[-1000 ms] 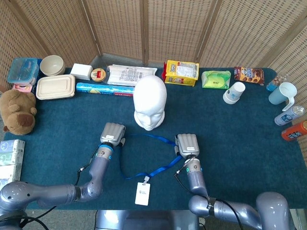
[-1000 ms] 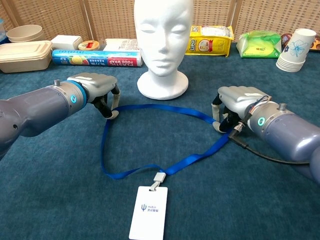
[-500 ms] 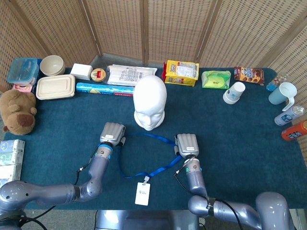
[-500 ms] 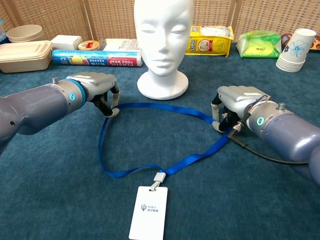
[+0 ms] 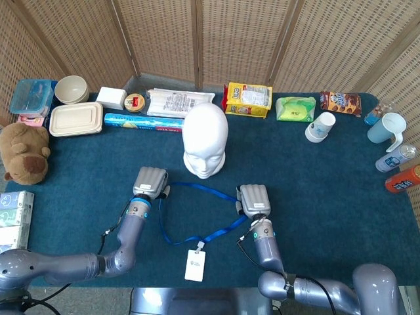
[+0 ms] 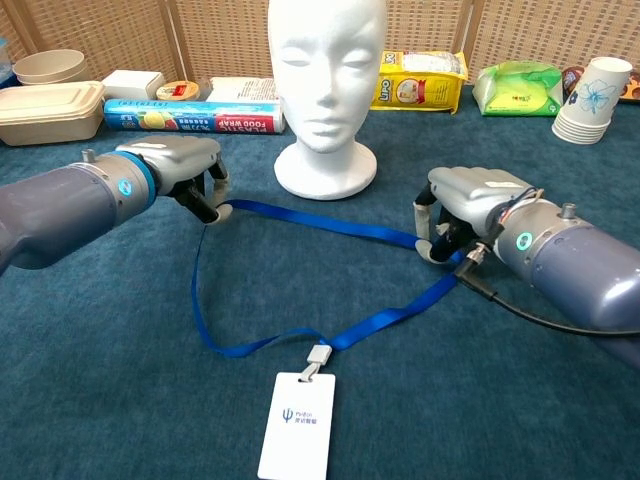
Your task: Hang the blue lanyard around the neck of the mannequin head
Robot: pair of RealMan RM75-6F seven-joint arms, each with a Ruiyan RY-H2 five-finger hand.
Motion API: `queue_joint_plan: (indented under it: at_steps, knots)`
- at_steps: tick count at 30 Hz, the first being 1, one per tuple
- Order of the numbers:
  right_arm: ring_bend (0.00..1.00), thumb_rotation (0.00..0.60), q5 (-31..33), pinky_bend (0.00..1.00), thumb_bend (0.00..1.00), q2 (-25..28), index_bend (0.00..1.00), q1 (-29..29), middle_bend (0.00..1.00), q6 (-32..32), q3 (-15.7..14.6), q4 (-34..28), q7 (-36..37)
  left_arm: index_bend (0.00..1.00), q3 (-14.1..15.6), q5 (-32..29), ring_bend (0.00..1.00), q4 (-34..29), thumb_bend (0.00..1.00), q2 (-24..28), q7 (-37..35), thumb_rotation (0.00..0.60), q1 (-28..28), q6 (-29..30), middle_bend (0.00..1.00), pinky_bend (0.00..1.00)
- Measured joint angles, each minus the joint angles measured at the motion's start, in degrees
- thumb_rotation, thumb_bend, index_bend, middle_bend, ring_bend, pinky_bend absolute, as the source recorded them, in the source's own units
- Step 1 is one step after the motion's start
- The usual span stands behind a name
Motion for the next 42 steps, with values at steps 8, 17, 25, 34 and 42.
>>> queue_joint_plan:
  at_steps: [8,17,25,34,42]
  knots:
    - [1.00,0.556,-6.2,1.00,0.51,5.2,0.62,-1.6,0.93,2.9,-0.9,-10.6,1.7,0.65,0.4,8.4,1.00,-7.1,0.46,5.9,-7.2,0.518,3.9,3.1,1.00,1.00]
    - [1.00,0.589,-15.7,1.00,0.51,13.4,0.63,-3.7,0.94,6.1,-1.2,-22.0,5.3,0.66,0.1,18.5,1.00,-17.4,0.47,14.4,-13.7,0.518,7.7,7.6,1.00,1.00]
    - [1.00,0.593,-21.5,1.00,0.51,21.5,0.63,-5.5,0.94,7.2,0.1,-30.7,10.4,0.66,-1.3,26.1,1.00,-25.0,0.47,19.3,-16.1,0.522,9.0,10.6,1.00,1.00]
    - [1.00,0.591,-23.4,1.00,0.51,28.9,0.64,-6.1,0.94,6.3,4.2,-37.3,16.2,0.66,-6.0,29.1,1.00,-31.1,0.47,24.7,-15.5,0.523,8.1,12.3,1.00,1.00]
    - [1.00,0.591,-23.8,1.00,0.51,32.3,0.64,-5.9,0.94,6.2,6.9,-40.1,18.3,0.66,-8.9,29.6,1.00,-33.7,0.47,27.5,-15.9,0.524,7.5,13.0,1.00,1.00]
